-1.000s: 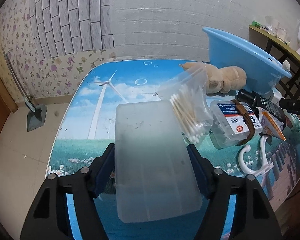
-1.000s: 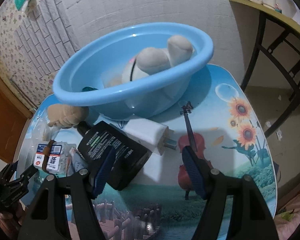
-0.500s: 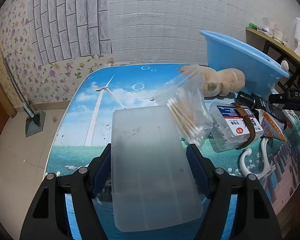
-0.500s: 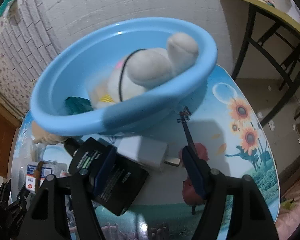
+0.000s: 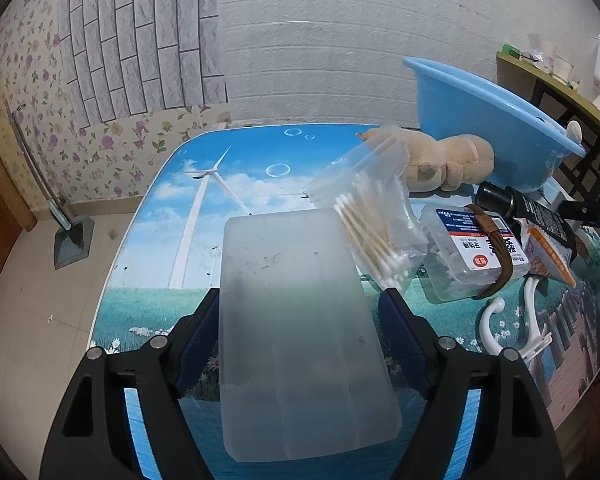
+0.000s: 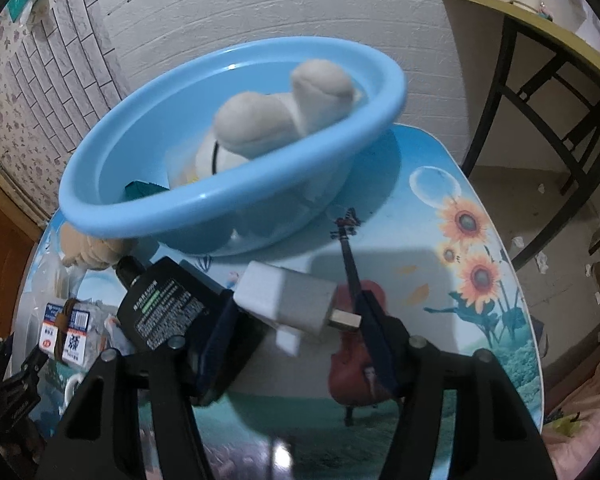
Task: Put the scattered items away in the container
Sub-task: 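Grasp the clear plastic box with the left gripper while the right approaches the white charger, then grasp the white charger plug with the right gripper while the left holds the box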
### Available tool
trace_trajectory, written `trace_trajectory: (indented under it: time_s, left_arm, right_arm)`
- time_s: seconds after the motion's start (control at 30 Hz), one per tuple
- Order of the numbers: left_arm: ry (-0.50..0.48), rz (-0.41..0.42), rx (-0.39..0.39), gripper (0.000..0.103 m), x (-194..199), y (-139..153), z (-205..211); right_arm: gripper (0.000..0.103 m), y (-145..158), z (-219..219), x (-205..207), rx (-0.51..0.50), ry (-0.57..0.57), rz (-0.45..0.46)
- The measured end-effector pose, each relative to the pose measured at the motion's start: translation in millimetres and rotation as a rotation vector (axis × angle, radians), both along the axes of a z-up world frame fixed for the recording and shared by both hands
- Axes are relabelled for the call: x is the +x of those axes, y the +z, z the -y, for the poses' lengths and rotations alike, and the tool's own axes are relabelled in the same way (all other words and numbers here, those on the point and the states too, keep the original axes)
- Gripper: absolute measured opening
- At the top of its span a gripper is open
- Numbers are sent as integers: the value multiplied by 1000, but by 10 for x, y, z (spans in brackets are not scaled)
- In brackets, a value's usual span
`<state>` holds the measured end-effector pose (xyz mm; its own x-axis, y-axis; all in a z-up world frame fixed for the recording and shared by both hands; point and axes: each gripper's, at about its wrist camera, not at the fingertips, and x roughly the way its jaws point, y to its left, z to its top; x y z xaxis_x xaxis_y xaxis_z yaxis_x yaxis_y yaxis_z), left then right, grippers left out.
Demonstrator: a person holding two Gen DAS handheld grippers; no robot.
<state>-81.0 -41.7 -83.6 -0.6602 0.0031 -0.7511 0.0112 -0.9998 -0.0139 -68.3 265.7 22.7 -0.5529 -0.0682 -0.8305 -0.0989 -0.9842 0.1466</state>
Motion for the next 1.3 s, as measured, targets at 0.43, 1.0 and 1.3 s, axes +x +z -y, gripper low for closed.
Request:
trace_trajectory:
  time_s: [0.43, 1.0, 1.3]
  left_arm:
    - [33, 21, -2, 84, -14, 5, -62]
    - [31, 20, -2, 88, 0, 3, -62]
    - [33, 20, -2, 88, -3, 2, -66]
  right_arm:
    - [61, -3, -143, 326, 32, 136, -18]
    - [61, -89, -255, 443, 36, 112, 36]
    - [61, 2, -355, 476, 15, 49, 16]
